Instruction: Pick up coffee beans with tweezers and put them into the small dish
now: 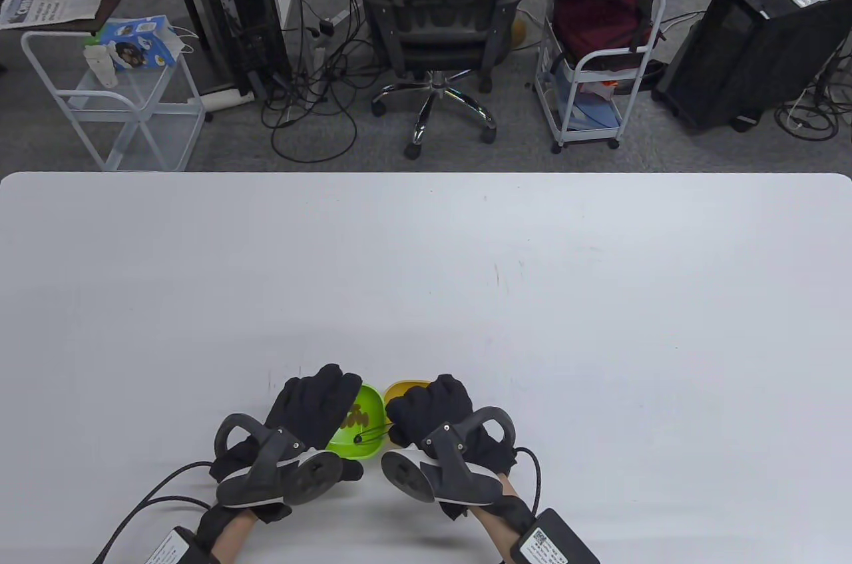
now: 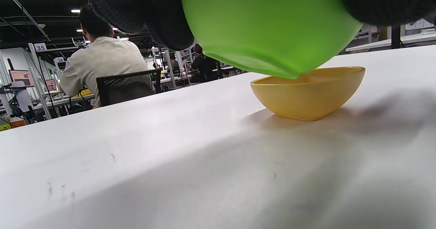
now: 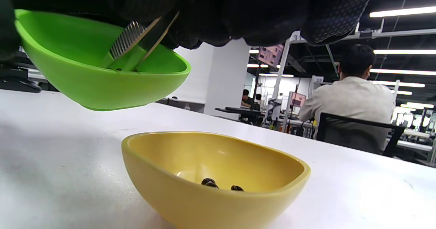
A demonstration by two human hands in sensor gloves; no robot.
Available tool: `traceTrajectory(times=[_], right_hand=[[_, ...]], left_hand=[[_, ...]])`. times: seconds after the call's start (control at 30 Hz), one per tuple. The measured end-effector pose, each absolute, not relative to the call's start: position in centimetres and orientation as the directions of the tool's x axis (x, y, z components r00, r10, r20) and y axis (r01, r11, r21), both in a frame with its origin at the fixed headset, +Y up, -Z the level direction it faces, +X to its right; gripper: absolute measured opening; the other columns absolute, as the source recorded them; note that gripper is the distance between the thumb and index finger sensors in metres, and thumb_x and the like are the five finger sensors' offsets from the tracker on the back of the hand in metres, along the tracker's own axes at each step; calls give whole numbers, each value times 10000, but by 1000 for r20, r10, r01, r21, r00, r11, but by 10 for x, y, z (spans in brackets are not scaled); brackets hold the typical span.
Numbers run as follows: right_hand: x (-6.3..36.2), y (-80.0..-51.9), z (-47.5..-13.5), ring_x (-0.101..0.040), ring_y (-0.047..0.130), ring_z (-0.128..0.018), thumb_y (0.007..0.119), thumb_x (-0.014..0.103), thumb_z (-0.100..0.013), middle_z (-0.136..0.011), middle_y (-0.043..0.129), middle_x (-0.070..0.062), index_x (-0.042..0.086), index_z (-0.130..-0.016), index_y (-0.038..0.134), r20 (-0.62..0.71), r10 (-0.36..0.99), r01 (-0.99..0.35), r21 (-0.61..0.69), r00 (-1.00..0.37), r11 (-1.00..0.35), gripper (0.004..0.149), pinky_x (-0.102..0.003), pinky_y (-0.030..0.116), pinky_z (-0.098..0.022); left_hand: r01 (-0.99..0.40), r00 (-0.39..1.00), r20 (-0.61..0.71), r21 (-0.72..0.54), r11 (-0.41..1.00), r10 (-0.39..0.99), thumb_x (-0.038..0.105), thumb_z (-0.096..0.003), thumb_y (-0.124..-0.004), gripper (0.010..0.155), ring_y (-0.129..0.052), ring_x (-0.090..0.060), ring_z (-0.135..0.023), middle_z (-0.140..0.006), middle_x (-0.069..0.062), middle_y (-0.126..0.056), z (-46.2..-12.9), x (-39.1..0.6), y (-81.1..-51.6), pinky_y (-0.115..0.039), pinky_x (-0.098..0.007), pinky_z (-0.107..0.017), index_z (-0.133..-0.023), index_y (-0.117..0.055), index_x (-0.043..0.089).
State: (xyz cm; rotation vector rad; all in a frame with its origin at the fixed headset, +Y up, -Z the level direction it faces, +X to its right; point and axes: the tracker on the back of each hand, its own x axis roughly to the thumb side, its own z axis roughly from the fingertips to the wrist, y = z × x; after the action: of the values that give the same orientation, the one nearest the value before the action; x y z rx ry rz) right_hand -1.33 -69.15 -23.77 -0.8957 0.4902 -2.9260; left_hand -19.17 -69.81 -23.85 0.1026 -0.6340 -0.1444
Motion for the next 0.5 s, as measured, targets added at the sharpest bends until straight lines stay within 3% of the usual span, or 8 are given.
traceTrajectory(times=[0.5], right_hand=[[-15,-690,-236,-195,909,-469,652,373,-430,-637,859,26,215,-822,735,526,-192,-3,-348,-829,-937,430,-587,700,-695]], left_hand=[[102,797,581,133,986,-161,710,-328,-715,1105,-863,-429,-989,-1194,-308,-608,-239,-192,-698,-717,-625,-744,-1175,-493,36]])
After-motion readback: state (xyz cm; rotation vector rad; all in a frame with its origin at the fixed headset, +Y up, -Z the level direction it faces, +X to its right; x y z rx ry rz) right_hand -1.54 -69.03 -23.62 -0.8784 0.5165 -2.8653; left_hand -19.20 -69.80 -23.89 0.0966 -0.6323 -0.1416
